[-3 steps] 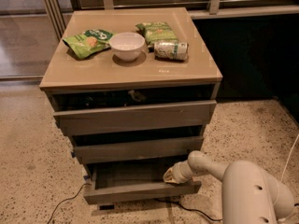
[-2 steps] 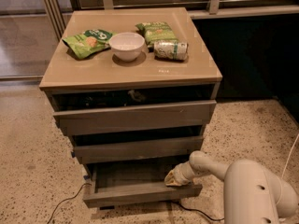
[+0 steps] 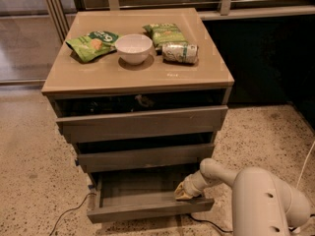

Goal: Open bottom drawer

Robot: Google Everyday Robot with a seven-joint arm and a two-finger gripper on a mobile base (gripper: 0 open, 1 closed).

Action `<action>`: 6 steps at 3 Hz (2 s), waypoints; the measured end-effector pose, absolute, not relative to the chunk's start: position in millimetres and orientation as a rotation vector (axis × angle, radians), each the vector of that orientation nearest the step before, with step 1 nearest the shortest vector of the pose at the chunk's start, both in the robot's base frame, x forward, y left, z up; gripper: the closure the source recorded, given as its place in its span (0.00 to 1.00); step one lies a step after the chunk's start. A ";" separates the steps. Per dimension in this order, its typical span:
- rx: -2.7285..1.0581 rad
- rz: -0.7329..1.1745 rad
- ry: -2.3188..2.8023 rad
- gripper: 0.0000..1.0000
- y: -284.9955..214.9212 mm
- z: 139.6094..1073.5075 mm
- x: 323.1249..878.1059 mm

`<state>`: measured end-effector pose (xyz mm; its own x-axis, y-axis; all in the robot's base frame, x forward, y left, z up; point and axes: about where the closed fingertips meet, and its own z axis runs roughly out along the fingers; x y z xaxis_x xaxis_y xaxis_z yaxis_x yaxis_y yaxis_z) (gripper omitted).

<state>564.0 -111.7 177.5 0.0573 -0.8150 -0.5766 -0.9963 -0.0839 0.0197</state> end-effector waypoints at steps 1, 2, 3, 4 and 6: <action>-1.958 0.642 1.812 1.00 -111.6 180.1 563.8; -1.973 0.733 1.858 1.00 -117.3 178.6 539.0; -1.961 0.805 1.935 1.00 -133.7 196.8 496.8; -1.969 0.832 1.929 1.00 -129.0 199.4 489.1; -1.999 0.952 1.920 1.00 -131.7 200.7 459.3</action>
Offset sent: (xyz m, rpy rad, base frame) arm -0.0453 -0.0109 0.0023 -0.0123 0.1655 0.0241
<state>459.3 -131.7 200.7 -0.0580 -0.8159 -0.5752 -0.9518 -0.1286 0.2784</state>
